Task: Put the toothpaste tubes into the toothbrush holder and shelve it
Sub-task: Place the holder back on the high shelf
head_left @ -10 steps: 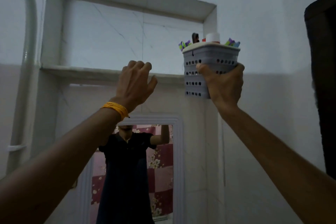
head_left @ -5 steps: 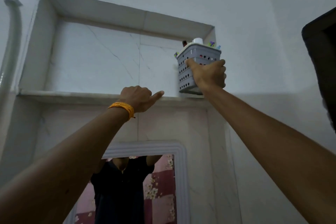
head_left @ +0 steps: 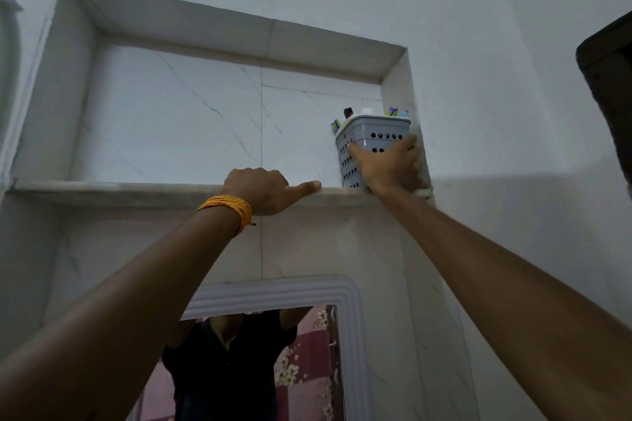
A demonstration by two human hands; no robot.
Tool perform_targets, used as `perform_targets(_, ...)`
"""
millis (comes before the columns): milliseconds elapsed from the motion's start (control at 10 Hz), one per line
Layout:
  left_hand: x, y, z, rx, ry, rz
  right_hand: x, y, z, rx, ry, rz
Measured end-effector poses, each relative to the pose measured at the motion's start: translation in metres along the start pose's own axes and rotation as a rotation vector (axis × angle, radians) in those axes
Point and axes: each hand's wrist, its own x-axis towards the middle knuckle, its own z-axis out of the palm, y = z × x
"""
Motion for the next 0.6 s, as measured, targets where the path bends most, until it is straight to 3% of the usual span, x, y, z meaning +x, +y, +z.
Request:
perform_targets(400,-0.007,0.002,-0.001,0.001,0.056,0.032,-0.009,0.015,-0.02,-0.09,-0.181,-0.057)
perform_targets(500,-0.014,0.0,0.0,-0.014,0.147,0.077,-0.029,0.018,-0.027,-0.131,-0.115,-0.11)
perform_targets(600,-0.032,0.002,0.008,-0.062,0.391,0.094,-0.065,0.018,-0.036,-0.173,-0.023,-0.239)
